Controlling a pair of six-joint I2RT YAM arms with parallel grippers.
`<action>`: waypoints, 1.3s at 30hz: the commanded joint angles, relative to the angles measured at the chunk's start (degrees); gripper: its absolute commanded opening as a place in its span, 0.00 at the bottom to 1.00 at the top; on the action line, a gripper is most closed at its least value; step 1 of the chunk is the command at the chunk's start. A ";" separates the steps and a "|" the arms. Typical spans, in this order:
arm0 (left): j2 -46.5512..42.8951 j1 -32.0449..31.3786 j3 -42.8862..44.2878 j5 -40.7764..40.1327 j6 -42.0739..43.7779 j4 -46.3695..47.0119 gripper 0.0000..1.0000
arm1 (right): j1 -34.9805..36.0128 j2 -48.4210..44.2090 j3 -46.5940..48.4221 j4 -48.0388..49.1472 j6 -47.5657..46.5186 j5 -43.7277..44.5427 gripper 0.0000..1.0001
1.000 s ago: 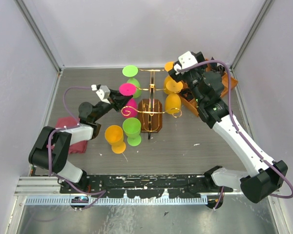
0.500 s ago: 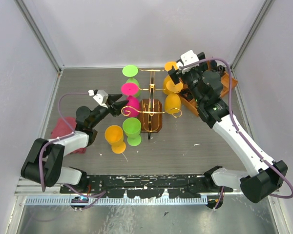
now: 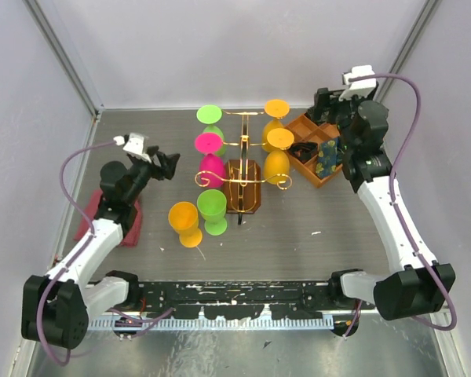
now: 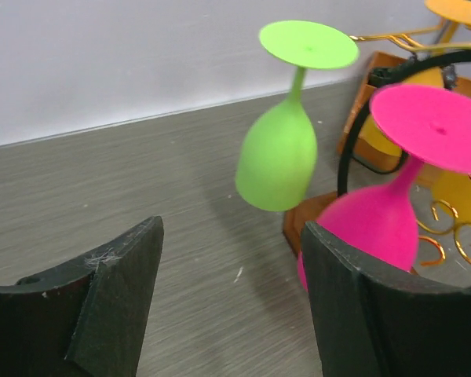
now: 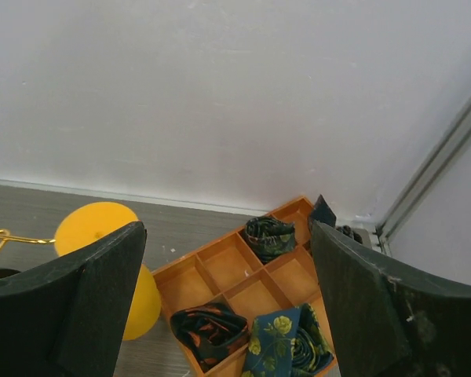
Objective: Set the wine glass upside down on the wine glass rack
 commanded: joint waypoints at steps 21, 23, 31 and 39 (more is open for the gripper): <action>4.70 0.11 38.37 16.88 18.41 -93.17 0.75 | -5.65 -0.93 5.88 -22.90 16.45 7.88 0.93; 4.70 -0.89 38.62 17.20 18.22 -95.36 0.74 | -5.63 -0.56 5.54 -22.96 17.27 7.09 0.93; 5.75 -6.18 34.75 10.87 18.34 -96.12 0.73 | -5.63 -1.34 4.48 -22.97 17.51 6.84 0.93; 8.95 -6.37 33.70 4.31 16.88 -91.75 0.67 | -5.63 -4.01 3.46 -23.06 16.66 7.33 0.93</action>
